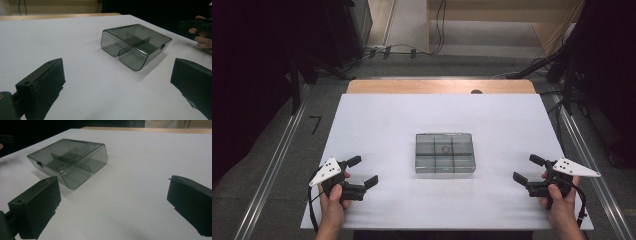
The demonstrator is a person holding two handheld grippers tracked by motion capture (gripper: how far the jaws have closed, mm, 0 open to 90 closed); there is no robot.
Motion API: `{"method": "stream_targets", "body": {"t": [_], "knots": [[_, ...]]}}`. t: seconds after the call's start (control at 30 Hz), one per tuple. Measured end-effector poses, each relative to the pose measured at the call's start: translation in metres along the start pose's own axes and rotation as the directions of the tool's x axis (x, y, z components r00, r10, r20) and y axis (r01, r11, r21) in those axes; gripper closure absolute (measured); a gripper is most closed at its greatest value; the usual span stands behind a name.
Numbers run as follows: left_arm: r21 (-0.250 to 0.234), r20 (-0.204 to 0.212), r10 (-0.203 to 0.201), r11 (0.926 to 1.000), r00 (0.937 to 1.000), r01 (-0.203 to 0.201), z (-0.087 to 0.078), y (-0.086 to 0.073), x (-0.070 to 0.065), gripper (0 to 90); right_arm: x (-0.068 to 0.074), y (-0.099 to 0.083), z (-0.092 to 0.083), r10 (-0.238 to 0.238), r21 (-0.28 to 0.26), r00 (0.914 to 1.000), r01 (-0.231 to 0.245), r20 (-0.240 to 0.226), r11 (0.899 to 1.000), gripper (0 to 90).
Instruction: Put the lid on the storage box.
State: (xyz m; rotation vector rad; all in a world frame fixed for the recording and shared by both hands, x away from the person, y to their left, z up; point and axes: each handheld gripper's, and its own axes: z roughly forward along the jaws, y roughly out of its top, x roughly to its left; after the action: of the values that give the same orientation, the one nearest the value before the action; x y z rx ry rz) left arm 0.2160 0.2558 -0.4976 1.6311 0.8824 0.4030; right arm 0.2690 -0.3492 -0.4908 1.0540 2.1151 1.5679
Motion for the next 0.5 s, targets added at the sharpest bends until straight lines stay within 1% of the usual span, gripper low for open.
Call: {"method": "stream_targets", "body": {"t": [0.07,0.1,0.13,0.2,0.27,0.33,0.37,0.5], "knots": [[0.001,-0.006,0.007,1.0000,1.0000,-0.007,-0.0013,-0.0003,0.0012,0.0,-0.0003,0.0005,-0.0012,-0.004,-0.002,0.9999,0.004,0.013,1.000,0.0],[-0.002,-0.008,0.011,0.9999,0.9999,-0.011,-0.0015,-0.0004,0.0015,0.0,-0.0018,0.0004,-0.0019,-0.015,-0.005,0.9997,0.016,0.017,1.000,0.0],[-0.004,-0.009,0.009,1.0000,0.9999,-0.009,-0.0022,-0.0002,0.0015,0.0,-0.0020,0.0003,-0.0025,-0.009,-0.004,0.9997,0.009,0.022,1.000,0.0],[-0.010,-0.008,0.012,0.9999,0.9999,-0.012,-0.0032,0.0001,0.0028,0.0,-0.0038,-0.0004,-0.0037,-0.016,-0.005,0.9995,0.016,0.027,1.000,0.0],[-0.012,-0.005,0.006,0.9999,1.0000,-0.006,-0.0036,-0.0009,0.0045,0.0,-0.0045,-0.0012,-0.0042,-0.008,-0.006,0.9996,0.008,0.026,1.000,0.0],[-0.014,-0.005,-0.001,0.9999,1.0000,0.001,-0.0028,-0.0025,0.0054,0.0,-0.0041,-0.0018,-0.0034,-0.013,-0.006,0.9995,0.013,0.029,1.000,0.0],[-0.010,-0.003,-0.002,1.0000,1.0000,0.002,-0.0022,-0.0030,0.0054,0.0,-0.0041,-0.0022,-0.0030,-0.017,-0.007,0.9995,0.017,0.026,1.000,0.0],[0.013,-0.012,0.017,0.9998,0.9998,-0.017,0.0028,-0.0043,0.0033,0.0,-0.0035,-0.0041,-0.0001,-0.014,-0.001,0.9993,0.014,0.035,1.000,0.0]]}}
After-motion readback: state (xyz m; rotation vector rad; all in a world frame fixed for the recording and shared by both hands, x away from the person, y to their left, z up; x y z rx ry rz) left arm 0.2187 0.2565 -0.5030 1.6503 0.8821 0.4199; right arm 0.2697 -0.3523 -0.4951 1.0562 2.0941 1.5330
